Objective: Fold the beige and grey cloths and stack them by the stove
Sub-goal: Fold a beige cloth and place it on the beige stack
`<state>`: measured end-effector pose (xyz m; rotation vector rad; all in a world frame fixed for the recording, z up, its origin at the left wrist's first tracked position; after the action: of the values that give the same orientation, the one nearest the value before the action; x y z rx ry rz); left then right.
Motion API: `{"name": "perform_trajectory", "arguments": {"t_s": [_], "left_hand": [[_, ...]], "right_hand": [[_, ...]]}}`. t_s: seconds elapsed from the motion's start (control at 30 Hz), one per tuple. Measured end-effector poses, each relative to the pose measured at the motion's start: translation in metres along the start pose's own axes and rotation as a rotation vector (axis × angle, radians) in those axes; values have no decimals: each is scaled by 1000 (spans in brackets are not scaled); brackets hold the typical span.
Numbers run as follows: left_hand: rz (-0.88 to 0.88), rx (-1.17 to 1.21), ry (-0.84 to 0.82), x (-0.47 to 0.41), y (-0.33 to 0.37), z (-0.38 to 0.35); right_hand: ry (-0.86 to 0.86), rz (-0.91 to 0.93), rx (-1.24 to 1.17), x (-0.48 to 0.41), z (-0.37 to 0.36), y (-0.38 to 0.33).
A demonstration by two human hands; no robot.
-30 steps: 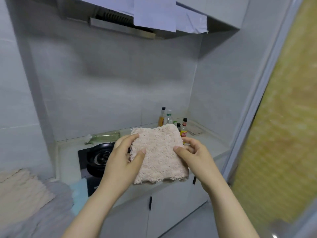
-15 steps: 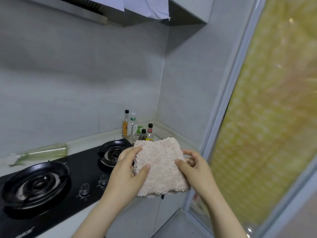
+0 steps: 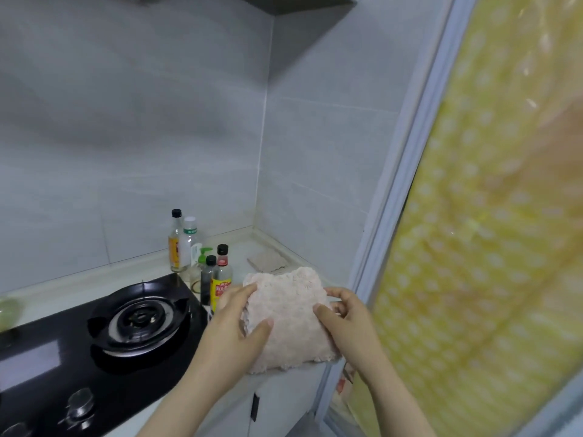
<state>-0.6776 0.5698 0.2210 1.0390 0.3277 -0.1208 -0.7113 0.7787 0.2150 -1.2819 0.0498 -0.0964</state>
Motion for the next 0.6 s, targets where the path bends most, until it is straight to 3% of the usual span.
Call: {"name": "perform_trajectory", "arguments": {"t_s": [0.27,0.6], "left_hand": [[50,-40,-22,-94,-27,-90],[141,-97,-87,-216,-125,-158]], "right_hand": [[-81,8,154,-128,36,28],[-171,-67,256,-288,2,84]]}}
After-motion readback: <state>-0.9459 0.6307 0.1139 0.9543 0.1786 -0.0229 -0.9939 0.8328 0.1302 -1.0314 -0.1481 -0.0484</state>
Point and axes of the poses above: each hand's wrist, its own x-axis away from the middle knuckle, its own z-axis out of the back of the hand, y = z × x, the point moved 10 cm from there along -x, towards the middle knuckle, and after that the axes turned 4 degrees about -z, right-handed, at the moved point
